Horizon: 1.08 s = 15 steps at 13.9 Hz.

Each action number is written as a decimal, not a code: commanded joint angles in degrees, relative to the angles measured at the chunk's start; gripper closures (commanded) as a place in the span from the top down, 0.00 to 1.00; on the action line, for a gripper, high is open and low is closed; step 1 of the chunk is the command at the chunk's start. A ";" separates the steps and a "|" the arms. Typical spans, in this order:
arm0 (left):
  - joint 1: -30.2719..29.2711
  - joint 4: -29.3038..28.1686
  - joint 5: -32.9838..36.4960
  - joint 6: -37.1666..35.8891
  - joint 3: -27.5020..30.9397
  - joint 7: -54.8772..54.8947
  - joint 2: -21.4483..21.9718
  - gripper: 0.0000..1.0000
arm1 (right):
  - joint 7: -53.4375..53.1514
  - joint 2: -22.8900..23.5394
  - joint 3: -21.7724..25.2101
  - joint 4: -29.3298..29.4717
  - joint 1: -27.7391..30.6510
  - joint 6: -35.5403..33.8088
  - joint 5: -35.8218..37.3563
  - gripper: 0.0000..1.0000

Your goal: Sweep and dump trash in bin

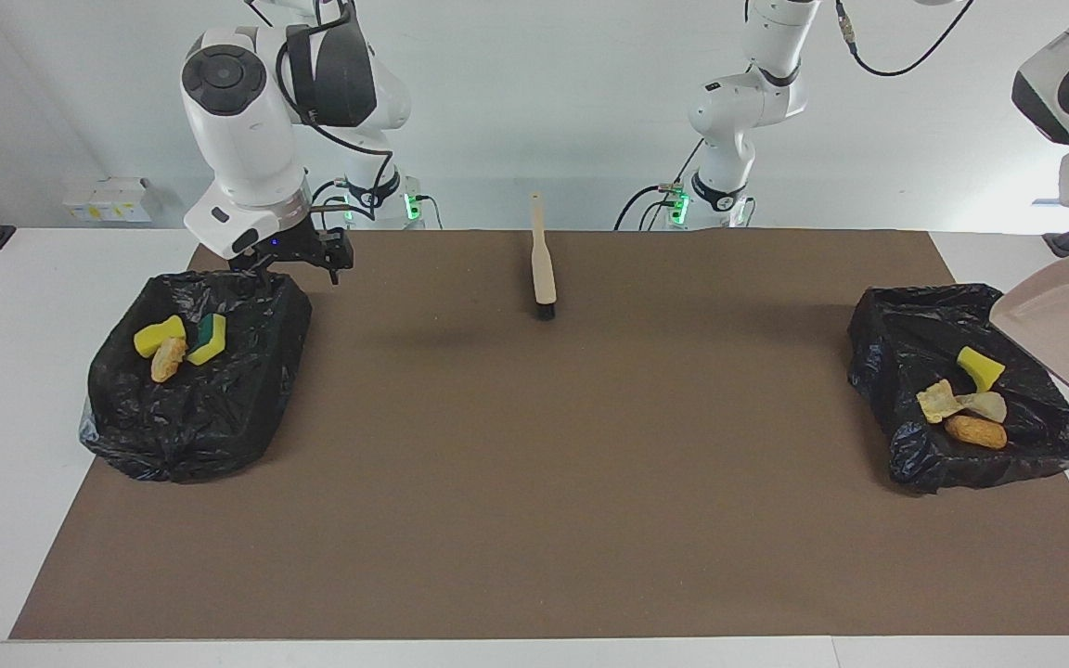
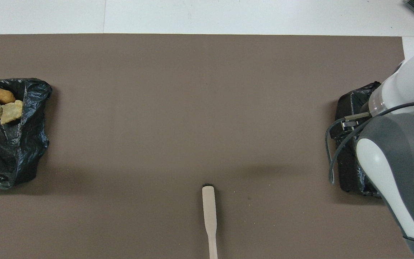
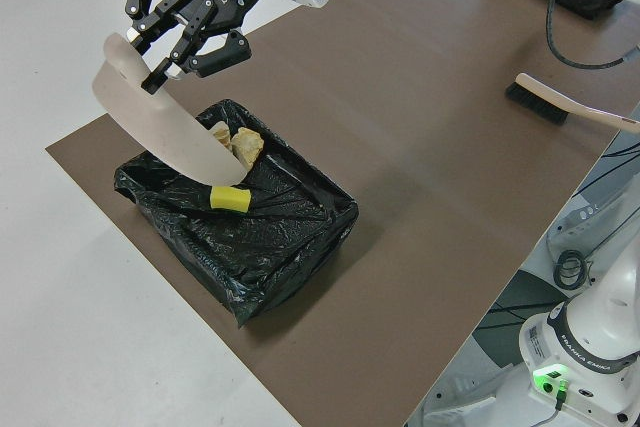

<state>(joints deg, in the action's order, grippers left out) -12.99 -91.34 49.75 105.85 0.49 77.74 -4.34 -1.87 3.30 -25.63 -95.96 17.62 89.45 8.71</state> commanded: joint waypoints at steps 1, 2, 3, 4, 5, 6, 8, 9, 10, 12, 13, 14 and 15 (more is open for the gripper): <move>0.77 4.58 -11.65 -7.74 0.30 1.02 -1.37 0.00 | 1.43 -0.40 -0.12 0.16 0.49 -0.33 0.26 1.00; 0.77 4.94 -15.26 -10.03 0.21 0.40 -0.85 0.00 | 1.43 -0.40 -0.12 0.16 0.49 -0.33 0.43 1.00; 0.77 4.95 -18.52 -12.49 0.13 -1.86 -0.67 0.00 | 1.26 -0.40 0.06 0.16 0.49 -0.33 1.13 1.00; 0.94 4.95 -21.59 -14.51 -0.05 -6.15 0.03 0.00 | 1.17 -0.14 0.23 0.16 0.66 0.89 1.40 1.00; 1.55 4.69 -25.80 -16.36 -0.66 -12.37 1.69 0.00 | 1.34 0.12 0.32 0.16 1.01 3.16 1.22 1.00; 1.56 3.73 -31.59 -17.94 -0.93 -19.92 3.36 0.00 | 0.99 0.30 0.41 0.25 1.89 3.88 1.05 1.00; 4.26 2.14 -36.65 -21.72 -2.06 -32.94 5.04 0.00 | 0.38 0.30 0.67 1.38 2.68 4.68 1.22 1.00; 6.81 1.44 -37.18 -22.78 -2.33 -38.92 5.30 0.00 | 0.11 0.39 0.67 4.17 2.77 4.25 0.87 1.00; 9.18 0.91 -37.27 -22.71 -2.34 -43.33 5.66 0.00 | 0.11 0.47 0.67 5.42 3.64 3.81 0.96 1.00; 12.53 -0.32 -39.71 -22.10 -2.34 -50.63 6.01 0.00 | 0.63 0.74 1.54 6.40 3.66 3.98 1.22 1.00; 14.20 -0.93 -41.64 -21.66 -2.34 -55.02 6.01 0.00 | 0.73 0.65 5.12 7.01 1.13 3.54 0.79 1.00; 16.13 -1.03 -42.27 -20.96 -2.42 -60.02 5.92 0.00 | 0.99 0.48 11.33 8.49 -4.55 3.19 0.61 1.00; 18.50 -1.64 -42.45 -20.60 -2.42 -63.99 5.84 0.00 | 1.60 0.39 18.62 10.07 -9.74 2.40 -0.52 1.00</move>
<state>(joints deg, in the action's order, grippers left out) 1.93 -90.50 8.73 83.61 -2.98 20.74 -0.03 -1.87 3.38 -17.03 -89.27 15.86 93.79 8.96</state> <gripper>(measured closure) 0.687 0.000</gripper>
